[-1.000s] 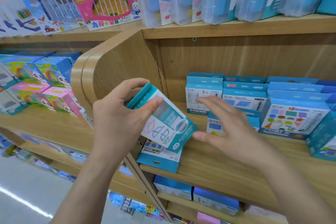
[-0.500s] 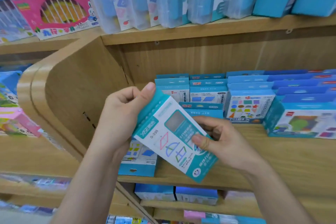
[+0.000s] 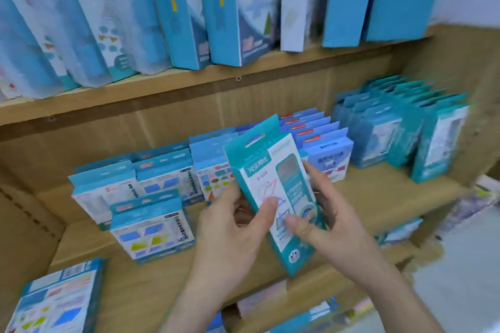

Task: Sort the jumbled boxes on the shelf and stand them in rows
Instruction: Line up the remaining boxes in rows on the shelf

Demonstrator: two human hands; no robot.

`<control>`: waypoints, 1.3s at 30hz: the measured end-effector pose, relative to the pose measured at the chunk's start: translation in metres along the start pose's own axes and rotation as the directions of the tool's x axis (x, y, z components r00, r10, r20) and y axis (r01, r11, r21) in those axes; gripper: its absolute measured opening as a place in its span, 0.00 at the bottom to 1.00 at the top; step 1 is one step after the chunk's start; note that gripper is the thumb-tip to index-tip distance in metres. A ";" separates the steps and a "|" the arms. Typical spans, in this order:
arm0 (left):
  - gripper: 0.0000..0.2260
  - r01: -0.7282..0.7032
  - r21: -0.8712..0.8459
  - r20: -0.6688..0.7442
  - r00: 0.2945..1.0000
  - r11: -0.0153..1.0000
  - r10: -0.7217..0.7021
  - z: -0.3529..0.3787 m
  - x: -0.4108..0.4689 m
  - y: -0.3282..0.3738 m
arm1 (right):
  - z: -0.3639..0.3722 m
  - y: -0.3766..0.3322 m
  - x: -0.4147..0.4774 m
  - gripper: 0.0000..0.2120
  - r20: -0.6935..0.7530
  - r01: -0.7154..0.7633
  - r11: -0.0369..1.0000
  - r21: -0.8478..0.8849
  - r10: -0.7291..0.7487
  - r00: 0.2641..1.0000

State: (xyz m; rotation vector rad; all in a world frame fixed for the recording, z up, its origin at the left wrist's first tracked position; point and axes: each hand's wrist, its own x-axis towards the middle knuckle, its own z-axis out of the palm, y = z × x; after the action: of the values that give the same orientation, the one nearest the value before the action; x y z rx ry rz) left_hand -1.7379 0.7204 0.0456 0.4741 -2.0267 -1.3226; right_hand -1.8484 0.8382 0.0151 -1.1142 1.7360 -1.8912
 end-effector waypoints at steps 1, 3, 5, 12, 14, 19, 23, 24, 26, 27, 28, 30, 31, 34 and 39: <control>0.06 -0.034 0.037 -0.002 0.999 0.999 0.035 0.017 0.002 0.003 | -0.013 0.001 -0.003 0.42 0.003 0.022 0.991 -0.131 -0.022 1.000; 0.05 -0.065 0.058 0.016 0.998 0.996 0.064 0.057 0.007 0.007 | -0.042 0.003 -0.006 0.49 -0.055 0.049 0.909 -0.414 -0.078 0.995; 0.06 -0.066 0.023 0.086 0.994 0.998 0.064 0.101 0.014 0.015 | -0.081 0.009 -0.006 0.51 -0.141 0.035 0.835 -0.549 -0.134 0.981; 0.13 -0.014 -0.109 0.327 0.944 0.994 0.049 0.244 0.058 0.035 | -0.248 0.025 -0.010 0.53 -0.448 -0.244 0.793 -0.558 -0.041 0.893; 0.12 0.002 -0.001 0.291 0.957 1.000 -0.002 0.284 0.077 0.023 | -0.284 0.030 -0.009 0.51 -0.484 -0.253 0.785 -0.565 -0.068 0.872; 0.20 0.061 0.254 0.256 0.958 0.965 -0.128 0.370 0.116 -0.007 | -0.341 0.043 0.005 0.47 -0.526 -0.278 0.787 -0.550 -0.069 0.848; 0.11 0.072 0.278 0.214 0.968 0.958 -0.134 0.398 0.129 -0.016 | -0.344 0.056 0.020 0.51 -0.505 -0.280 0.740 -0.612 -0.093 0.858; 0.08 0.076 0.276 0.201 0.970 0.958 -0.135 0.400 0.130 -0.018 | -0.341 0.060 0.020 0.52 -0.500 -0.274 0.718 -0.640 -0.118 0.858; 0.05 0.067 0.279 0.162 0.980 0.958 -0.116 0.403 0.133 -0.023 | -0.337 0.065 0.021 0.54 -0.465 -0.250 0.649 -0.719 -0.181 0.867; 0.05 0.055 0.299 0.144 0.984 0.953 -0.102 0.403 0.134 -0.024 | -0.334 0.068 0.022 0.53 -0.440 -0.238 0.612 -0.754 -0.202 0.875; 0.05 0.044 0.329 0.127 0.988 0.943 -0.091 0.402 0.135 -0.025 | -0.333 0.072 0.025 0.52 -0.425 -0.230 0.587 -0.776 -0.218 0.878; 0.06 0.025 0.358 0.101 0.993 0.933 -0.065 0.401 0.137 -0.026 | -0.332 0.082 0.033 0.49 -0.427 -0.241 0.548 -0.801 -0.239 0.872; 0.07 0.020 0.357 0.104 0.993 0.934 -0.061 0.401 0.138 -0.025 | -0.333 0.087 0.038 0.47 -0.428 -0.255 0.524 -0.813 -0.239 0.872; 0.10 0.001 0.369 0.149 0.987 0.929 -0.060 0.398 0.143 -0.024 | -0.329 0.104 0.044 0.41 -0.433 -0.306 0.449 -0.839 -0.212 0.876; 0.07 -0.121 0.509 0.253 0.967 0.852 -0.014 0.396 0.145 -0.023 | -0.323 0.116 0.038 0.38 -0.475 -0.341 0.475 -0.812 -0.197 0.858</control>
State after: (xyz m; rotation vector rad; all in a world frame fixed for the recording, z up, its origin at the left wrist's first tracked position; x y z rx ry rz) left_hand -2.1187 0.8845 -0.0336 0.5012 -2.6022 -0.8086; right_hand -2.1385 1.0084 -0.0654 -0.7398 3.2425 -1.1790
